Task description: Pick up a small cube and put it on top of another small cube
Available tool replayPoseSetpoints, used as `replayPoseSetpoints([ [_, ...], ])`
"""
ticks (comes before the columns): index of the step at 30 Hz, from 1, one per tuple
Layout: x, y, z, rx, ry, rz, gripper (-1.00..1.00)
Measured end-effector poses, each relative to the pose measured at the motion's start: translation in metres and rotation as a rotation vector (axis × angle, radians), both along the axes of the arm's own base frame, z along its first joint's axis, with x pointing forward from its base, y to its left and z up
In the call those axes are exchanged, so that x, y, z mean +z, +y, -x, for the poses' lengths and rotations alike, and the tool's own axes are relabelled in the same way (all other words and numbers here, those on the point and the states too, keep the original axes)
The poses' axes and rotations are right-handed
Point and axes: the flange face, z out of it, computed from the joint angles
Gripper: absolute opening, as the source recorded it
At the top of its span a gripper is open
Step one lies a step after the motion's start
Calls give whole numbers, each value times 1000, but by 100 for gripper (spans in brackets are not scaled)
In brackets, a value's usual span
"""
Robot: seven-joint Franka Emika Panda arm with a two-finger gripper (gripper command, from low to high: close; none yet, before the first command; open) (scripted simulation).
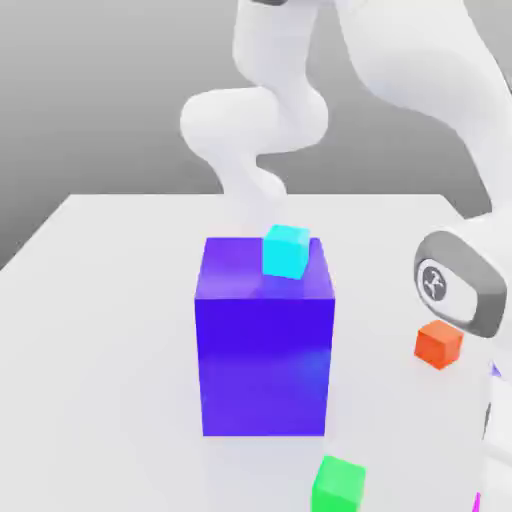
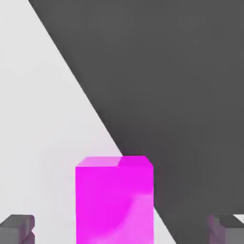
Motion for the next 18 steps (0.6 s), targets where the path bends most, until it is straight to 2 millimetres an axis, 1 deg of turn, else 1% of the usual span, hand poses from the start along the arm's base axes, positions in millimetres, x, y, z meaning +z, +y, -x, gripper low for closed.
replayPoseSetpoints([
  [1, -10, 0, 1, 1, 1, 0, -100],
  [6, -10, 0, 1, 1, 2, 0, -100],
  [7, -15, 0, 1, 1, 2, 0, -100],
  [8, -9, 0, 1, 2, 2, 1, -100],
  [9, 2, 0, 0, 2, 2, 1, -100],
  [11, 30, 0, 0, 2, 2, 0, -100],
  [12, 43, -3, 1, -5, 2, 1, -100],
  [14, 60, -30, 5, -68, 0, 5, -100],
  [18, 84, -95, 21, -227, -1, 8, -100],
])
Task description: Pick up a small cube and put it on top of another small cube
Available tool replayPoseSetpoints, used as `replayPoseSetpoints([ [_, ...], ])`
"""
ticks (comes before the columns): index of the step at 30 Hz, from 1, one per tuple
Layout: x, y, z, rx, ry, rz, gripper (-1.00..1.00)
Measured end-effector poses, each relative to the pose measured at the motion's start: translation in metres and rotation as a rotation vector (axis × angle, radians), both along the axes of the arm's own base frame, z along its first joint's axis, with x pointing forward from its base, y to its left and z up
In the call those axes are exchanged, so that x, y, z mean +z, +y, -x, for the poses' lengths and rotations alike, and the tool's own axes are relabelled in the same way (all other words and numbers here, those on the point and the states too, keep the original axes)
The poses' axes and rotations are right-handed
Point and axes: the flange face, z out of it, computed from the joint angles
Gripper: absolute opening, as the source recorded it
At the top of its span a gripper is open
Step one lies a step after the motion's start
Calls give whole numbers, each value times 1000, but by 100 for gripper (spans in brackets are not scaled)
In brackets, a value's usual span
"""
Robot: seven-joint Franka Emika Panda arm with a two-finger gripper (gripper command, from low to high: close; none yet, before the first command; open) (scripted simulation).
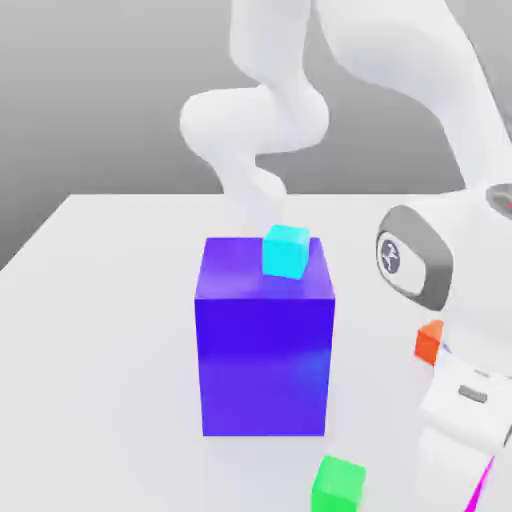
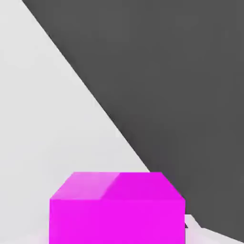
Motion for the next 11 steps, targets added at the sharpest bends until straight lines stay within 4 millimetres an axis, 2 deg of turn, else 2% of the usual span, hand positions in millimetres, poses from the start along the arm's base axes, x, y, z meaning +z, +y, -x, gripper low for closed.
replayPoseSetpoints([
  [3, 14, -47, 20, -124, 1, -5, -100],
  [5, 0, -58, 25, -157, 2, -8, -100],
  [7, -25, -61, 26, -165, 2, -8, -100],
  [8, -38, -62, 27, -167, 2, -8, 100],
  [11, -38, -62, 27, -167, 2, -8, 100],
])
